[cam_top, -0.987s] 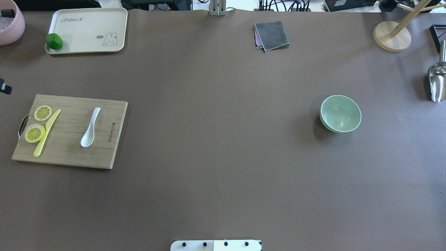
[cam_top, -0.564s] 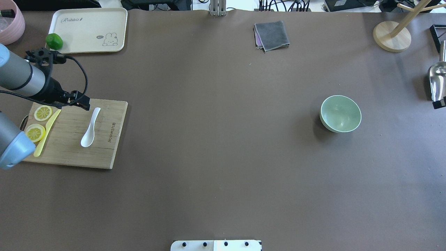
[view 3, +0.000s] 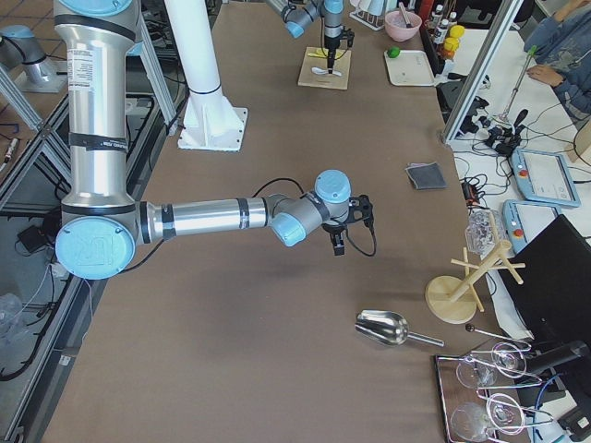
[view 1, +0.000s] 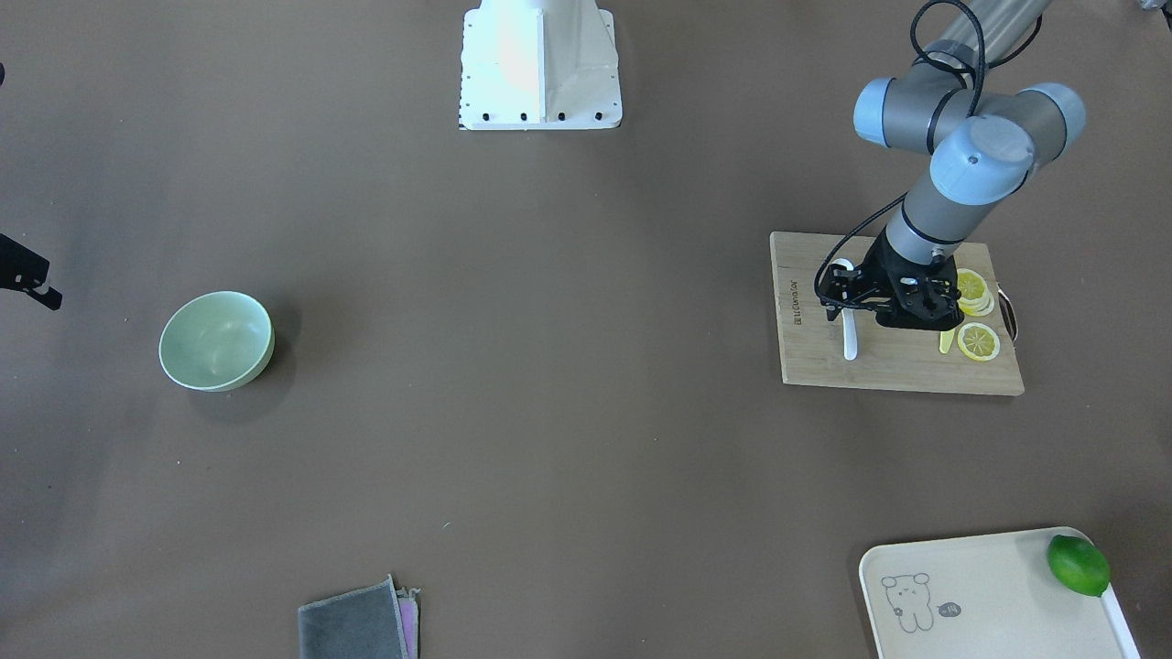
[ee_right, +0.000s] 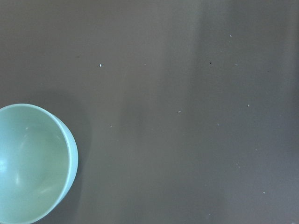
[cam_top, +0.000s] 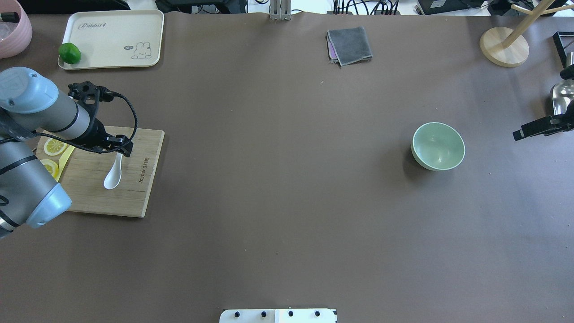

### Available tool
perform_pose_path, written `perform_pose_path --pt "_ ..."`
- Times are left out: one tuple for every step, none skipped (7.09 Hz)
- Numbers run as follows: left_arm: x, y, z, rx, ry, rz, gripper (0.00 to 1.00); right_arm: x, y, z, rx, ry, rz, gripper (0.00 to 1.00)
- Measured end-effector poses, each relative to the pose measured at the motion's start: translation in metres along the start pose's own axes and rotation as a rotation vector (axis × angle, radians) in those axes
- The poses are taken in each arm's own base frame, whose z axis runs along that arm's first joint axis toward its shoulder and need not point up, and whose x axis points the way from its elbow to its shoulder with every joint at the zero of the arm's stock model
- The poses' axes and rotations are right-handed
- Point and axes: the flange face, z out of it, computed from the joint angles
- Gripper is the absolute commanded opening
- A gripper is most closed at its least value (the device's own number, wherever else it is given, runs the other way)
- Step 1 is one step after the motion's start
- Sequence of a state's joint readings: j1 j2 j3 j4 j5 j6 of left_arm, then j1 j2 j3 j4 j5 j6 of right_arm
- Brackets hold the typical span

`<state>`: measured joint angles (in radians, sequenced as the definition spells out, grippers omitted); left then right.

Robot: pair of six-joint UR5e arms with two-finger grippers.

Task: Place spoon in bowl
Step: 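Reach the left gripper down to the white spoon on the cutting board, then grasp and lift the spoon with the left gripper while the right gripper nears the bowl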

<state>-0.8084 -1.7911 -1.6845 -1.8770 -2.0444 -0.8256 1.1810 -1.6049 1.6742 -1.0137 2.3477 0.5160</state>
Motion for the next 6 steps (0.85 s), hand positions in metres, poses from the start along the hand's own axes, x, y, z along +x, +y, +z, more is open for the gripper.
perform_pose_path --pt "0.003 0.003 0.007 -0.006 -0.006 0.007 0.21 -0.004 -0.001 0.004 -0.004 -0.001 0.002 0.96" --pt "0.003 0.004 0.011 -0.006 -0.01 0.012 0.0 -0.006 -0.003 0.006 -0.008 -0.001 0.005 0.94" --pt "0.004 0.005 0.011 -0.004 -0.01 0.014 0.0 -0.007 -0.004 0.007 -0.01 -0.002 0.007 0.93" --pt "0.006 0.004 0.01 -0.001 -0.007 0.018 0.0 -0.011 -0.009 0.009 -0.01 -0.005 0.013 0.92" --pt "0.012 0.004 0.005 0.004 0.006 0.025 0.0 -0.019 -0.017 0.015 -0.015 -0.01 0.036 0.92" --pt "0.022 0.004 -0.008 0.017 0.029 0.034 0.0 -0.028 -0.026 0.025 -0.023 -0.012 0.065 0.92"
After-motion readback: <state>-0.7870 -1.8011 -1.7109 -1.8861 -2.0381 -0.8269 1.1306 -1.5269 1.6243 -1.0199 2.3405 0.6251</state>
